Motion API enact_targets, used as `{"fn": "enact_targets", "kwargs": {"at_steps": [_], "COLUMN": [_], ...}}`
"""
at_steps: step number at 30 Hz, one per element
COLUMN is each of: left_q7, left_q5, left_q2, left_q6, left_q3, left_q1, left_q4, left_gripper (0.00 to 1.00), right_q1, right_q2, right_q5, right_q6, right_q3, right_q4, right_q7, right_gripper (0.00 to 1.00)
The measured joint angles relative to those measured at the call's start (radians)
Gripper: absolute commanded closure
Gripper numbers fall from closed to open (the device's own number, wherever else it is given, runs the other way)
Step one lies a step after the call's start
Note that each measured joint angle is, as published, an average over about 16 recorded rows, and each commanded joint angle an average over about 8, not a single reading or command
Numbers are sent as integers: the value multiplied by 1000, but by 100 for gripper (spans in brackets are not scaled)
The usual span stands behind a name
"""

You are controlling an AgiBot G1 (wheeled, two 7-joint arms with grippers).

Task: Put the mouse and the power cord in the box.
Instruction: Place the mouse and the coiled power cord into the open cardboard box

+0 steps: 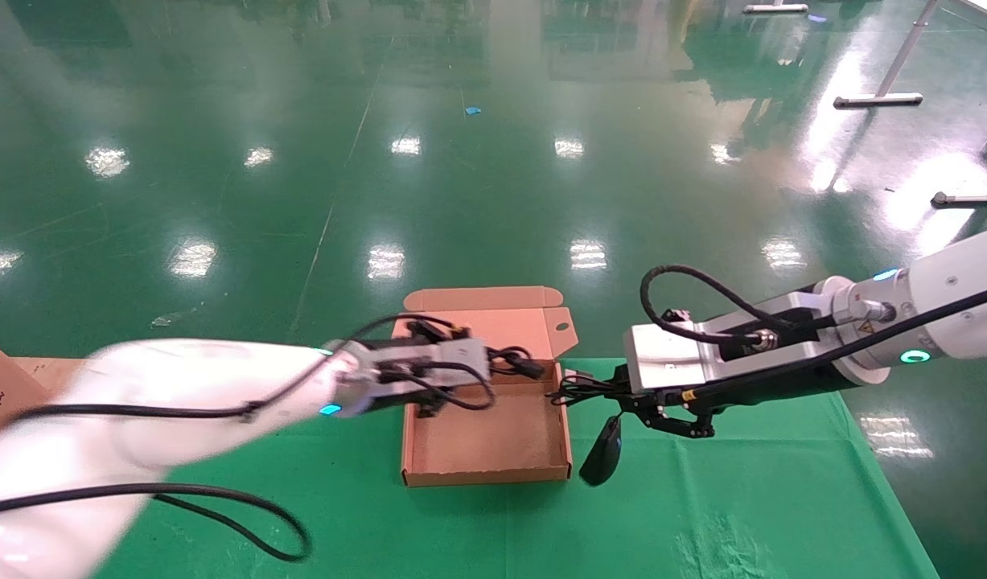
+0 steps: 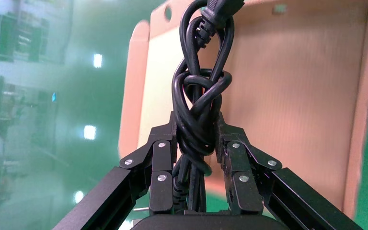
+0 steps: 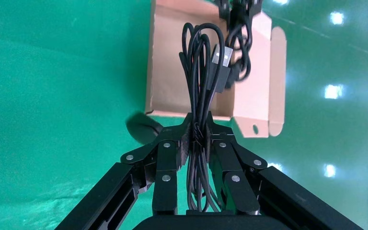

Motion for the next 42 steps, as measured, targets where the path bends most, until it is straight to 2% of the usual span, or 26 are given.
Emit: {"fn": "enact_targets", "kwargs": {"at_steps": [9,10,17,18,26,35,42], "left_q7": [184,204,327,343,456,543,603], "left_q5": [-167,-191,-355,-377,-524,-660,-782], "left_q2": [95,98,100,100,99,94,39], "left_q6": [-166,-177,-224,-227,-231,-217,-124], "left_q3": [60,68,127,134,181,212,183], "left_q1": [39,41,47,46,31,11,-14], "left_q4": [214,226,270,274,316,364,389], "left_gripper": [100,94,6,0,0,0,0], "right_q1": [8,10,27,29,42,56,72], "right_q2": [-13,-15,-33,-35,-56,-92,-160], "right_q5": [-8,-9,-10,-10,-4,-4,-21], "right_q6": [33,36,50,51,50,46,66], "right_q3": [-2,-2,-3,-3,-4,-11,-25], "right_q4": [-134,-149,-233,-243,-286,-276,-276], "right_q7": [-99,-109,-169,-176,-205,-196,-177], "right_gripper": [100,100,100,100,100,100,100]}}
